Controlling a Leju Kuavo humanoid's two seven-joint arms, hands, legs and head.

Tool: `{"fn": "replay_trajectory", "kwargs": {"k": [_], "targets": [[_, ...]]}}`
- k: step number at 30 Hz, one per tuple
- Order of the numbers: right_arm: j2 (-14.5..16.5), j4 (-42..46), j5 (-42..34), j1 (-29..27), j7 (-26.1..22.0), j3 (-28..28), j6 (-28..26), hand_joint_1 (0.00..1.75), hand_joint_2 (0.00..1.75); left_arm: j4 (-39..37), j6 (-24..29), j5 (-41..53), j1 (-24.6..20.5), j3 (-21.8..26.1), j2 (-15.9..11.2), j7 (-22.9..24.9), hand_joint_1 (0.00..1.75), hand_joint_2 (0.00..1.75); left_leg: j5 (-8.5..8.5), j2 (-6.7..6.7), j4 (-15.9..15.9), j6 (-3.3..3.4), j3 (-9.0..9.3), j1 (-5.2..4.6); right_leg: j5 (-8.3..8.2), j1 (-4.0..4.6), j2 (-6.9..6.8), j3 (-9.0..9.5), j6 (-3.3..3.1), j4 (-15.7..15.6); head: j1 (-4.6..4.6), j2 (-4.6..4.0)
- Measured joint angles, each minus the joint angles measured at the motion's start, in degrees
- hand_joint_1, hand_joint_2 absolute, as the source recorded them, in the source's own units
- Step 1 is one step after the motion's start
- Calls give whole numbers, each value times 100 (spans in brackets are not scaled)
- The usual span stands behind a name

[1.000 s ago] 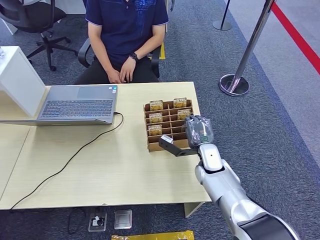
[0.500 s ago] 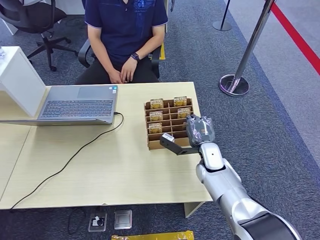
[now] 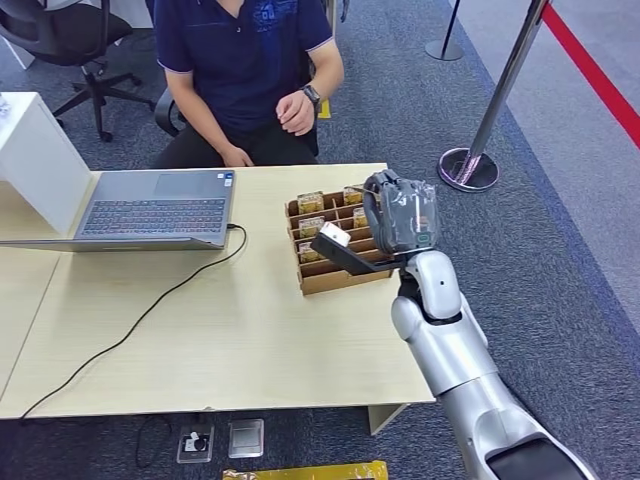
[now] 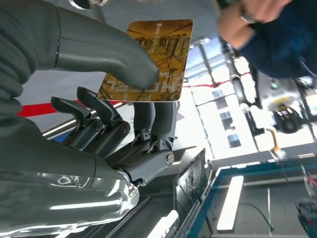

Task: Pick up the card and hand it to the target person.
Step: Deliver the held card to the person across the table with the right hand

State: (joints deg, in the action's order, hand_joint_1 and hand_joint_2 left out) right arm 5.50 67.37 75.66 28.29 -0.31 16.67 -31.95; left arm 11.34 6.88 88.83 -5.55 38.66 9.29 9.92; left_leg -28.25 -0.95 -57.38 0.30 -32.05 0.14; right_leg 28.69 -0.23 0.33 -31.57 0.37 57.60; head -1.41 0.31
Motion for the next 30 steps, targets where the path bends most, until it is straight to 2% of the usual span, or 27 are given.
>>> {"fn": "replay_trajectory", "kwargs": {"k": [4,9,11,14,18,30], "targets": [[196,76,-413,293,-169,177,51,175,175,0,-1,31,-73,-2,0,20,0,0,4,0,0,-4,-1,0,-1,0,0,0,-1,5,-3,1],[588,-835,-819,1007,-448,233,-586,175,175,0,-36,39,-208,-41,0,92,0,0,12,-2,0,-5,1,0,-3,0,0,-1,-3,8,-1,2],[745,-1163,-664,1191,-620,144,-707,175,175,0,-46,40,-236,-75,0,98,0,0,13,-1,0,-6,1,0,-4,0,0,-2,-4,9,1,2],[1008,-1428,19,1272,-808,-175,-738,175,175,0,-66,42,-256,-156,0,97,0,0,13,-2,0,-7,-1,0,-4,0,0,-5,-4,9,1,0],[1280,-1569,655,1262,-776,-548,-740,175,175,0,-107,42,-262,-261,0,98,0,0,13,-2,0,-6,-6,1,-3,0,0,-10,-4,9,4,1],[1452,-1637,1076,1148,-706,-942,-746,172,175,0,-120,42,-249,-374,0,118,0,0,13,-2,-1,-6,-5,0,-6,0,0,-10,-5,9,2,0]]}}
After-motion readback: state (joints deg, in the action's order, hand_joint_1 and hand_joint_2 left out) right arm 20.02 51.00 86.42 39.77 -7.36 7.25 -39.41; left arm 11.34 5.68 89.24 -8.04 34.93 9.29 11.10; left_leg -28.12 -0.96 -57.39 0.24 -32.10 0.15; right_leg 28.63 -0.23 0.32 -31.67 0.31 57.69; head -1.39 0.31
